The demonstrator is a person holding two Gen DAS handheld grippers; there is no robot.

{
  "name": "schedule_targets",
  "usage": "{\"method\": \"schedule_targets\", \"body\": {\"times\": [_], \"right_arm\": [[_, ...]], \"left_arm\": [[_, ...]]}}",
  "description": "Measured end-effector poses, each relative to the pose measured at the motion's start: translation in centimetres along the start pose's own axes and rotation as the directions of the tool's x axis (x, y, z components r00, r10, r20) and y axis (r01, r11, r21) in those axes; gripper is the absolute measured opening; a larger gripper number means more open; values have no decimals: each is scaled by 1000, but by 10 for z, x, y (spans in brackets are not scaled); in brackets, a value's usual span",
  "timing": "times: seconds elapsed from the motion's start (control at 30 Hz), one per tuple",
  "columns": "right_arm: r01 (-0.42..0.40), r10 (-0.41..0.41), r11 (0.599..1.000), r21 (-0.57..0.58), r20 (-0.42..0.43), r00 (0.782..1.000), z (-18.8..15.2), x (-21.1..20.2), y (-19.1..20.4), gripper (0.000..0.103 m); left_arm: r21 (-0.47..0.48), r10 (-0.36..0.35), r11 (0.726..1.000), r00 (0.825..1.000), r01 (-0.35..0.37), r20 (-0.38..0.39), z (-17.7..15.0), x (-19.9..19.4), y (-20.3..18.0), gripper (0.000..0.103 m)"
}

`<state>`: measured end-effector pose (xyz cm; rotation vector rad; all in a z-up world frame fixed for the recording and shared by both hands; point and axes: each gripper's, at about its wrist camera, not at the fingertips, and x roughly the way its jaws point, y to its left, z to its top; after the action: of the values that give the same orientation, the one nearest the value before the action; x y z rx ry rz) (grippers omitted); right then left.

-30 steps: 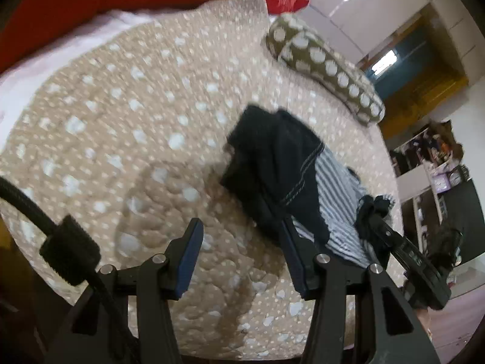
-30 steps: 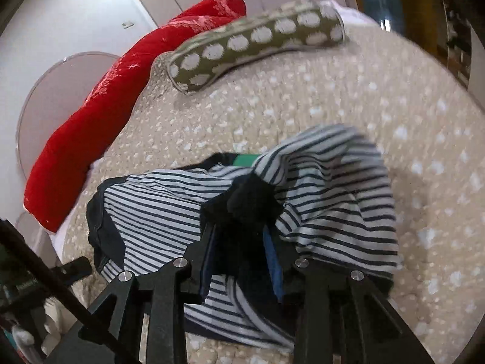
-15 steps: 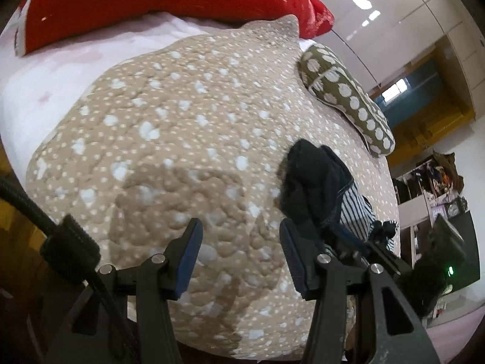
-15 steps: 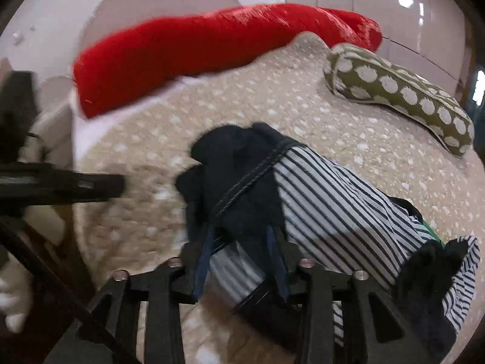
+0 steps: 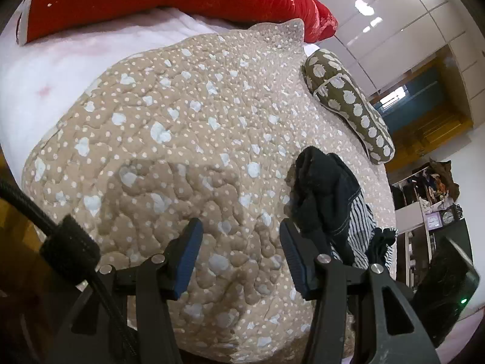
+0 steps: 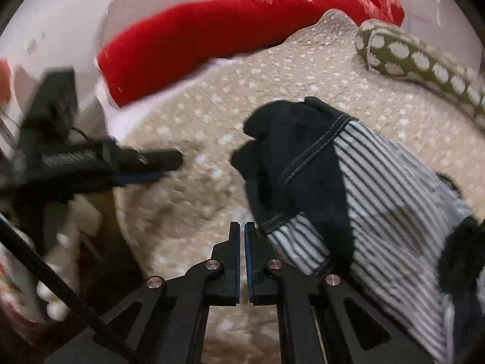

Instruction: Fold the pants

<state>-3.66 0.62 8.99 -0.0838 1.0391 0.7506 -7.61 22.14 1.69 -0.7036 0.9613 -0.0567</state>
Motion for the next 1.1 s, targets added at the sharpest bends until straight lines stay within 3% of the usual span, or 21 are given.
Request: {"method": "schedule_targets", "body": {"times": [0.07, 0.13, 0.17, 0.2, 0.27, 0.37, 0.47, 0.53, 0.7, 0.83, 1.0, 1.1], "right_arm": [[-1, 0, 1000, 17, 53, 999, 10, -13, 0, 9], [38, -38, 999, 3, 107, 994, 20, -22, 1, 33], [67, -65, 998, -11, 124, 990, 25, -22, 1, 52], [93, -89, 995, -21, 130, 987, 28, -18, 2, 55], [116, -112, 993, -36, 93, 989, 32, 1, -2, 55], [126, -126, 992, 1, -20, 992, 30, 32, -17, 9], [31, -32, 994, 105, 8, 999, 27, 22, -29, 8], [-6, 5, 994, 114, 15, 1000, 24, 13, -26, 8], [-11, 20, 992, 124, -72, 997, 10, 35, -27, 10], [-46, 56, 982, 181, -52, 997, 21, 20, -31, 12], [-58, 46, 988, 144, 86, 995, 53, -16, -22, 15], [0, -11, 987, 161, 66, 998, 73, 0, -27, 15]], "left_arm": [[2, -1, 1000, 1000, 1, 2, 1, -2, 2, 52], [1, 2, 1000, 1000, -2, 12, 1, -5, 2, 52], [3, 4, 1000, 1000, -4, 16, 1, -6, 1, 52], [6, 7, 1000, 1000, -7, 19, 1, -7, 0, 52], [9, 15, 1000, 1000, -15, 25, 0, -10, 0, 52], [-2, 19, 1000, 999, -19, 33, 1, -15, 5, 52], [-8, 21, 1000, 999, -21, 40, 2, -19, 10, 52], [-11, 25, 1000, 999, -25, 41, 2, -19, 11, 52], [-3, 24, 1000, 999, -24, 29, 0, -13, 7, 52], [5, 19, 1000, 999, -19, 34, 0, -16, 6, 52], [-4, 18, 1000, 999, -18, 35, -1, -17, 9, 53], [-2, 18, 1000, 999, -17, 33, -2, -17, 9, 53]]}}
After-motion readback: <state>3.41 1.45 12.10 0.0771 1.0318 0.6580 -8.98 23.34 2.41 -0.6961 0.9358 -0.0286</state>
